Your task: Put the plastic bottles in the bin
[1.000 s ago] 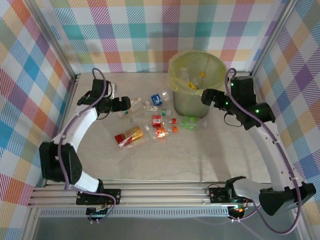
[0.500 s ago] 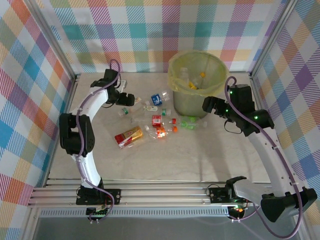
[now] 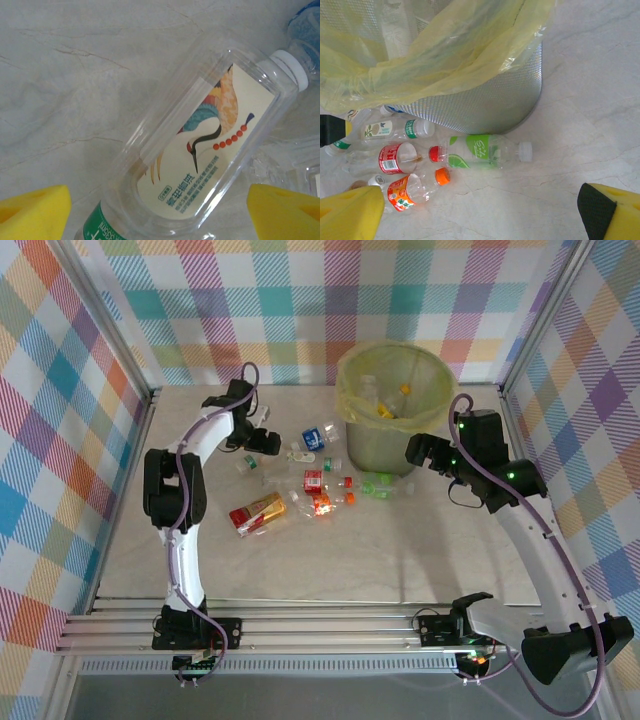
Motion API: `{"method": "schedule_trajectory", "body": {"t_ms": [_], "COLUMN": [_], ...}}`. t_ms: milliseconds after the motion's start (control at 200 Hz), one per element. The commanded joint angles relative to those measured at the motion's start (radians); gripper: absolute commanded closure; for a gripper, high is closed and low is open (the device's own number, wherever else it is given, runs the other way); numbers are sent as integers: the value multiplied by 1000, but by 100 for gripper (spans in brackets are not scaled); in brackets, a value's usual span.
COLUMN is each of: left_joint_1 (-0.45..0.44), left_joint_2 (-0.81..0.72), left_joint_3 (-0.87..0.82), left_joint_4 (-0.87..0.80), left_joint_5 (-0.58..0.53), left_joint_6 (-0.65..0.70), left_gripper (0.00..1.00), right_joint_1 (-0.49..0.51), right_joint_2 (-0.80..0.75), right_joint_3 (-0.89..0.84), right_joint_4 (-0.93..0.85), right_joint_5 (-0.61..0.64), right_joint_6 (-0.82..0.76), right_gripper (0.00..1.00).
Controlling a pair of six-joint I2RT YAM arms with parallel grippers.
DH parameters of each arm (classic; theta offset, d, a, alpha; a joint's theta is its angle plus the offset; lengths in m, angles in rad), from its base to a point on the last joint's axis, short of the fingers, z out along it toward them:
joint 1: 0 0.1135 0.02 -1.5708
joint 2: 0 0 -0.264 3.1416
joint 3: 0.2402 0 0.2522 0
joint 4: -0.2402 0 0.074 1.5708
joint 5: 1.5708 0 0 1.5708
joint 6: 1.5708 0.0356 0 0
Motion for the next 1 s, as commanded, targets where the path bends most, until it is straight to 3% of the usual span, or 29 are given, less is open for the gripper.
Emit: {"method": "schedule_trajectory", "body": {"t_ms": [0,580,795,995], "left_joint_1": [-6,-6,-6,-6], "left_joint_2": [34,170,177,128], "left_joint_3": [51,165,168,159], "left_joint_4": [-38,-59,-56,-49], "left_joint_5": [-11,-58,-101,-139], "left_joint_6": [12,-59,-61,-50], "left_gripper": [9,20,27,42], "right_joint_1": [-3,-3,-3,-3], "right_joint_2": [1,37,40,42], "right_joint_3": [-3,8,3,0], "right_joint_4": [16,18,18,32], "right_joint_5": [12,7,5,-24], "right_joint_6": [4,-1,0,9], "right_gripper": [0,0,0,0]}}
